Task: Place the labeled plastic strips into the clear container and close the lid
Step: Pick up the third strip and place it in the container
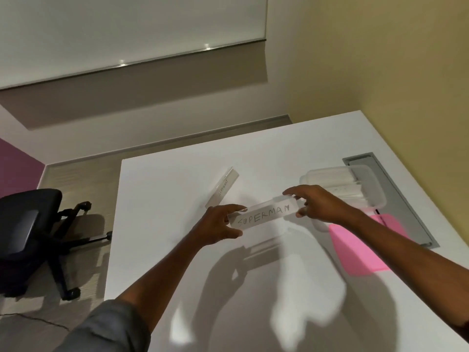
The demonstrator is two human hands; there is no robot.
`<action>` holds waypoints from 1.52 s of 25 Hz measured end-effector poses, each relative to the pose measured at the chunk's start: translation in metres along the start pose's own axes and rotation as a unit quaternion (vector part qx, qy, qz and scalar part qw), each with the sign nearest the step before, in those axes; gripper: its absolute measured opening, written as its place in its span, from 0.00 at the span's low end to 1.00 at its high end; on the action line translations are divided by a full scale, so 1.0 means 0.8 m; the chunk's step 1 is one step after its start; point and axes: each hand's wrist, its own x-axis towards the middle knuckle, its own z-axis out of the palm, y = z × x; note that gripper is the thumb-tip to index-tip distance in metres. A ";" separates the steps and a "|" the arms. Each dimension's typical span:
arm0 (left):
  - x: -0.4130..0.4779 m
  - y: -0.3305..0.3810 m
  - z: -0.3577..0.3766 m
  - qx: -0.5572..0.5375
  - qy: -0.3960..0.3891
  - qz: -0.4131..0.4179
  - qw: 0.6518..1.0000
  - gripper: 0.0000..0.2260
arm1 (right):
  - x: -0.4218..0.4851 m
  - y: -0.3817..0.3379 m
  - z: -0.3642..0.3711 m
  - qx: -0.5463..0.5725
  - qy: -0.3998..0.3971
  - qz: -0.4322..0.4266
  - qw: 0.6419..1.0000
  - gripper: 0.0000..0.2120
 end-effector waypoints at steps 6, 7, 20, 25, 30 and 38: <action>0.057 0.065 0.033 0.028 -0.011 0.042 0.999 0.33 | -0.022 0.037 -0.067 -0.144 -0.031 -0.005 0.989 0.29; 0.065 0.075 0.039 0.030 -0.010 0.047 0.998 0.33 | -0.025 0.044 -0.077 -0.158 -0.035 -0.004 0.987 0.28; 0.180 0.171 0.116 0.072 -0.034 0.101 0.992 0.31 | -0.043 0.146 -0.147 -0.219 -0.033 0.019 0.975 0.19; 0.218 0.197 0.148 0.087 -0.017 0.076 0.993 0.34 | -0.036 0.193 -0.168 -0.206 -0.006 0.036 0.978 0.20; 0.247 0.213 0.174 0.114 -0.031 0.045 0.992 0.30 | -0.029 0.232 -0.167 -0.181 0.014 0.040 0.983 0.21; 0.272 0.222 0.199 0.278 0.012 0.085 0.957 0.23 | -0.018 0.266 -0.150 -0.174 0.048 0.048 0.982 0.21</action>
